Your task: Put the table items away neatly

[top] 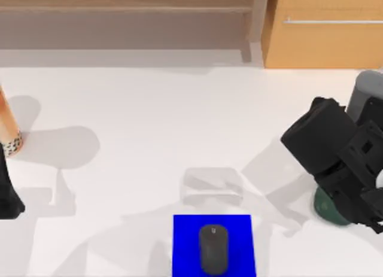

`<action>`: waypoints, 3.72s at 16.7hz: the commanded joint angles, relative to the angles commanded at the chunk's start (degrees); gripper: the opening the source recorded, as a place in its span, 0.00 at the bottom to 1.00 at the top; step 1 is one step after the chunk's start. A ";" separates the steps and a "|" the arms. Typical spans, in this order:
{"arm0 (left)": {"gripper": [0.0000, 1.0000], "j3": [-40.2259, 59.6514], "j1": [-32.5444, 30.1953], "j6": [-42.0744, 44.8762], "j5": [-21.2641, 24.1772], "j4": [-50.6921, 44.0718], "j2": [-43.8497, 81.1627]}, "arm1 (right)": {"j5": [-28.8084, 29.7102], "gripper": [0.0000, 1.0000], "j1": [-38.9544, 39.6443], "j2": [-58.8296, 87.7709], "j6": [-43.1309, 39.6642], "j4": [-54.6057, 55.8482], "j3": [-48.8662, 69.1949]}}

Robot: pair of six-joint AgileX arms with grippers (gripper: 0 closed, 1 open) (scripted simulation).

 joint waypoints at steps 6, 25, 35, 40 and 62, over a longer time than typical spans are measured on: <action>1.00 0.00 0.00 0.00 0.00 0.00 0.00 | 0.79 1.00 2.11 0.03 -0.18 -1.23 -0.99; 1.00 0.00 0.00 0.00 0.00 0.00 0.00 | 2.18 1.00 5.80 -2.55 10.52 -10.83 -0.88; 1.00 0.00 0.00 0.00 0.00 0.00 0.00 | -6.38 1.00 2.25 -14.88 -10.44 -1.08 -7.38; 1.00 0.00 0.00 0.00 0.00 0.00 0.00 | -20.67 1.00 -8.63 -33.40 -32.93 10.90 -17.72; 1.00 0.13 0.95 -0.64 0.60 3.11 3.54 | -59.88 1.00 -46.40 -77.61 -57.95 32.00 -46.59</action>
